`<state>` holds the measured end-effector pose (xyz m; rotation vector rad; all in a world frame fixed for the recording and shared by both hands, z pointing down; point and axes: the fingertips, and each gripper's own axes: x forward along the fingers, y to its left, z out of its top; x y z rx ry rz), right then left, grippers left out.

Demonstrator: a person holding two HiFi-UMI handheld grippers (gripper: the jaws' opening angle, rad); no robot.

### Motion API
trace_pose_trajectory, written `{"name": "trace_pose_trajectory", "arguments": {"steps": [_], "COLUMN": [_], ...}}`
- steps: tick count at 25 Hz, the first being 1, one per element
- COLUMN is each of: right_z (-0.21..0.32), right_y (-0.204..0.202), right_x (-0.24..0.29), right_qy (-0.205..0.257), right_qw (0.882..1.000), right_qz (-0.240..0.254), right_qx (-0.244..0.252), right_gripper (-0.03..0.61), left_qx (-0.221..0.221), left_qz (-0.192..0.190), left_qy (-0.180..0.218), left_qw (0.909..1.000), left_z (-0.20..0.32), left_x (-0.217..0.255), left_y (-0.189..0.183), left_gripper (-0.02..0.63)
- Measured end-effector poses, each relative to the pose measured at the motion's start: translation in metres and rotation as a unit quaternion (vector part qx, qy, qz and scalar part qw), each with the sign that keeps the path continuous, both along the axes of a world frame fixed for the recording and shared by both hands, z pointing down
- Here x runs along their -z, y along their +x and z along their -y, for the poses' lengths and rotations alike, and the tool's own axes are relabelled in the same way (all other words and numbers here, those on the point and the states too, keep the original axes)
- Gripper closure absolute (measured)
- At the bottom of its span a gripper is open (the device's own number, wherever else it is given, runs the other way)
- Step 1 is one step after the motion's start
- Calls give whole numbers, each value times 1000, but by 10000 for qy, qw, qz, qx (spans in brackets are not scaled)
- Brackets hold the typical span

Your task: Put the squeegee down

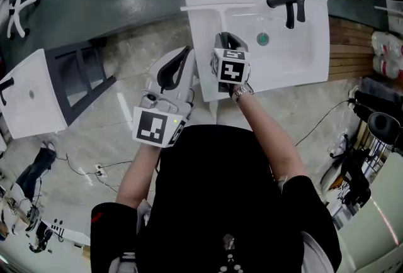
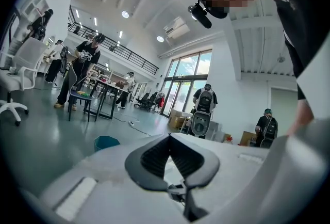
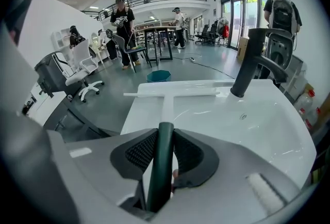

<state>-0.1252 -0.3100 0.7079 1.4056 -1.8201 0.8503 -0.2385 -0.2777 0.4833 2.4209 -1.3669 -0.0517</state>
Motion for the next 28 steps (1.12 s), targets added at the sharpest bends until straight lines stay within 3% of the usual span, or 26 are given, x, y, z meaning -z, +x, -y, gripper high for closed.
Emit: {"name": "trace_pose_trajectory", "arguments": {"steps": [23, 28], "right_z": [-11, -14], "right_y": [-7, -10], "right_x": [-24, -23], "right_qy": [-142, -160], "right_qw": [9994, 9985], "right_qz": [170, 316], "right_qx": [255, 416], "right_gripper": [471, 421], "left_qx": [-195, -150], "left_qz": [41, 69], "left_qy": [15, 28], "left_qw": [9998, 9999], "left_z": [-5, -10], "left_x": [-3, -3], "left_y": [8, 10], "left_gripper": [612, 612]}}
